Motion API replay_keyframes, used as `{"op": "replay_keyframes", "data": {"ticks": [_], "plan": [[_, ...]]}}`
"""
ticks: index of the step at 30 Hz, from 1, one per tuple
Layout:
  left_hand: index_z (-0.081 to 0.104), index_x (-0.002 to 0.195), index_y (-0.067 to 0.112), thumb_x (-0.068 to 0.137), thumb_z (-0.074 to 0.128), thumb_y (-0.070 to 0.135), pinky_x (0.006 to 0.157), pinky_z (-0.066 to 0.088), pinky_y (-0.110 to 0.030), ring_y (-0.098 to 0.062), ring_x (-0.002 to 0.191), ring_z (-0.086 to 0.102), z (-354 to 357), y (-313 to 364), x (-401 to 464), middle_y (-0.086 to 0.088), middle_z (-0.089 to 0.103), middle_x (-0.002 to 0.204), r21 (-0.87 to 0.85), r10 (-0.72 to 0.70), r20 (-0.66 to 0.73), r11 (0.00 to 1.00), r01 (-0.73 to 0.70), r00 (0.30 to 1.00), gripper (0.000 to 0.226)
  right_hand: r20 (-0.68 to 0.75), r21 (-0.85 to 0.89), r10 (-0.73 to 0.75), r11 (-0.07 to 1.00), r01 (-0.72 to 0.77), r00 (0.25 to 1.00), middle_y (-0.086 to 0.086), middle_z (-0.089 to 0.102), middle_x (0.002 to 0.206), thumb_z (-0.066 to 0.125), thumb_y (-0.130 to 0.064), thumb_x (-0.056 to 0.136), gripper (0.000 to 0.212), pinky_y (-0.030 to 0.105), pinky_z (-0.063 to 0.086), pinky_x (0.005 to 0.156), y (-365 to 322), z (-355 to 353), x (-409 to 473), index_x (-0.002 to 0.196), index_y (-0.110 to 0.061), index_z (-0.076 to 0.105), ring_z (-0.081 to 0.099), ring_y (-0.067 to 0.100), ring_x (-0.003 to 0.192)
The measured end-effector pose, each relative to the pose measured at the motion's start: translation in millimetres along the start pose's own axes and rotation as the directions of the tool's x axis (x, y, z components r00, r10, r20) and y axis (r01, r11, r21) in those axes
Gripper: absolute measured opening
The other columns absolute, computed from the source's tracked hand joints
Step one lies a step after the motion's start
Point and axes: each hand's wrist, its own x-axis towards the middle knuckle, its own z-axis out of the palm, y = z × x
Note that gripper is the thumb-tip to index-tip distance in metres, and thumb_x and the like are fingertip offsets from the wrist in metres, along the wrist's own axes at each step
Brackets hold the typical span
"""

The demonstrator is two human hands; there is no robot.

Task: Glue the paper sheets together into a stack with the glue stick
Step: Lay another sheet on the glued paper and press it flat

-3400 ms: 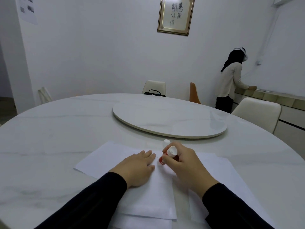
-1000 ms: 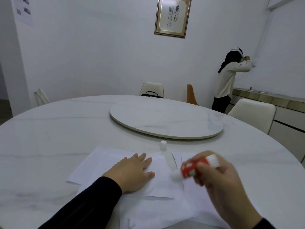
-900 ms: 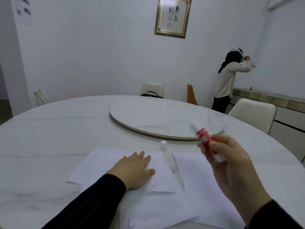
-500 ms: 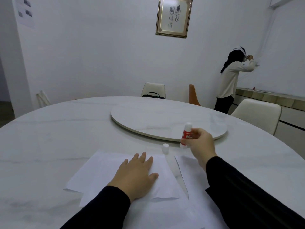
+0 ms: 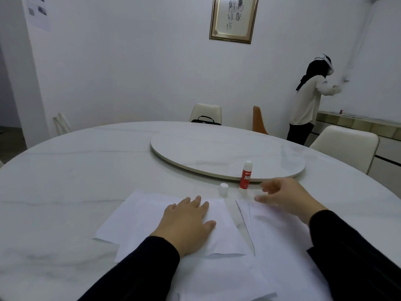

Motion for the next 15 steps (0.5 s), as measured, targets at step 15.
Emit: {"op": "replay_keyframes", "data": {"ticks": [15], "plan": [[0.022,0.147,0.020,0.098,0.031,0.038,0.116,0.008,-0.033,-0.017,0.146,0.009,-16,11,-9,0.000,0.009,0.159,-0.289,-0.022,-0.064,0.957,0.002,0.998,0.053,-0.015,-0.524,-0.143,0.844,0.114,0.990,-0.005,0.059,0.087,0.082,-0.034,0.060,0.035,0.026,0.037,0.056,11,-21,-38,0.073,-0.026,0.051,0.055,0.018,0.076]]}}
